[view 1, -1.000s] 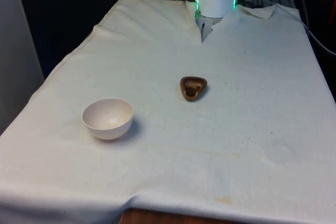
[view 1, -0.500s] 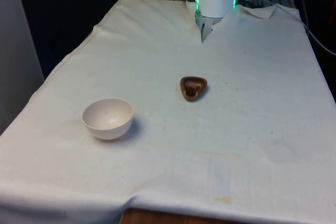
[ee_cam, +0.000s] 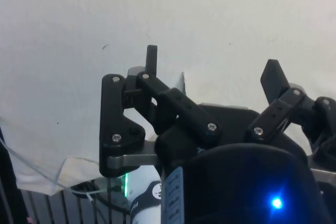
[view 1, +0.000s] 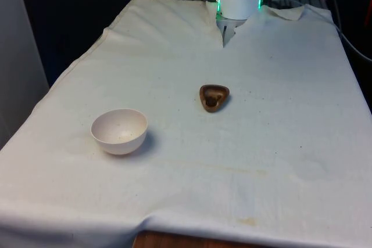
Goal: Pour the coffee beans from the cup into the bowl.
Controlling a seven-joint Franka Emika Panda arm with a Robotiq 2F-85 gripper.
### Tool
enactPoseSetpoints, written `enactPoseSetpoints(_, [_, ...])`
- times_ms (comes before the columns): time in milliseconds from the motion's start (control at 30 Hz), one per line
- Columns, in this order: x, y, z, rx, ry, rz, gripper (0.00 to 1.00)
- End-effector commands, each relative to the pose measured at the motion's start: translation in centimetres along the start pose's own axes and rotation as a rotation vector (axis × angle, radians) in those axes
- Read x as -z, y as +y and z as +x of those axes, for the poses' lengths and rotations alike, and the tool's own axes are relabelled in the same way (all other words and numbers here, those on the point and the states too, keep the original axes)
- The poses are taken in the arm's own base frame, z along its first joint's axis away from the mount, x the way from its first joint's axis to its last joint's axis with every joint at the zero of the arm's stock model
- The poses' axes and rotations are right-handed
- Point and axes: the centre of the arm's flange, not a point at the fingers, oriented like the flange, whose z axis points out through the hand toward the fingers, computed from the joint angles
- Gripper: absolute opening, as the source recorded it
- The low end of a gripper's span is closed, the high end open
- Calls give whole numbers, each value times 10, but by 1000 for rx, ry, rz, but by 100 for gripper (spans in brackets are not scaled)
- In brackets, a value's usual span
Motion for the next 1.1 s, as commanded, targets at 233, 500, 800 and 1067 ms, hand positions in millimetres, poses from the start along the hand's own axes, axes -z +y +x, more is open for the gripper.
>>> enactPoseSetpoints(233, [-14, -8, 3, 1, 5, 8, 100])
enactPoseSetpoints(500, [-26, -10, 1, 17, 7, 11, 100])
enactPoseSetpoints(800, [-36, -9, -1, 40, 16, 12, 100])
enactPoseSetpoints(1067, [-44, -5, -3, 70, 25, 14, 100])
